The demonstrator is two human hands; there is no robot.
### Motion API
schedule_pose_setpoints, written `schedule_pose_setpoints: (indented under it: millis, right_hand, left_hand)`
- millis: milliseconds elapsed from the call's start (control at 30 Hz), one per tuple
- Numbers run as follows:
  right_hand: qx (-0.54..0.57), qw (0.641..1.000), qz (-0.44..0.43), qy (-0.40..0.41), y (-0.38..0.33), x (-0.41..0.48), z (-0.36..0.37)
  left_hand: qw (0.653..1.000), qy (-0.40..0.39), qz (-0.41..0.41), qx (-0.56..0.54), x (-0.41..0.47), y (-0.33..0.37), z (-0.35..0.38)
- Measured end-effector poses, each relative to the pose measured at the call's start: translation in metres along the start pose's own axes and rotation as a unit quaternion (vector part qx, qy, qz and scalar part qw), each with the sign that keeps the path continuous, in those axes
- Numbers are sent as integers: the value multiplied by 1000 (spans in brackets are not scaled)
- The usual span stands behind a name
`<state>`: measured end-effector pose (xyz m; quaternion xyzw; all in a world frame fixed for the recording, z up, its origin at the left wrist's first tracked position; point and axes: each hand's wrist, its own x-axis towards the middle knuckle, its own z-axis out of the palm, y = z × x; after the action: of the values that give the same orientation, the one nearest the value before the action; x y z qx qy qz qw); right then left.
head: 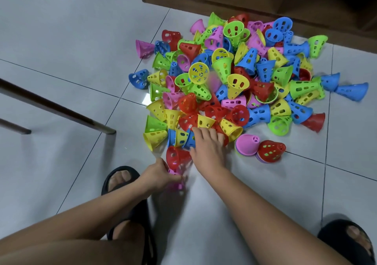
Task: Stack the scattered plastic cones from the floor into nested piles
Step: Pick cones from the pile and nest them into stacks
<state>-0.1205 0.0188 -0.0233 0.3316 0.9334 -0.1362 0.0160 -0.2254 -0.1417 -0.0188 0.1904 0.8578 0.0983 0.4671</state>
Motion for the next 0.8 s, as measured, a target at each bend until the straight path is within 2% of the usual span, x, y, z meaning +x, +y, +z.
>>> schedule_pose_setpoints:
  millis: [167,333,433,633,800]
  right_hand:
    - [-52,998,-19,-2,-1,3,-2]
    - [-67,997,-29,-27,1,5,-4]
    - [-94,994,-50,-25,3,7,-4]
    - [-78,995,-64,8,14,4,-9]
    - [-77,994,-79,3,19,-9,-10]
  left_hand:
    - [1000,-14,-5,-4,-3,5,-10]
    - [999,-5,33,-14,-3,10,-19]
    - [998,2,54,22,-4,14,-26]
    - [996,7,82,15,-3,16,-35]
    - [995,1,96,25,-2,19,-48]
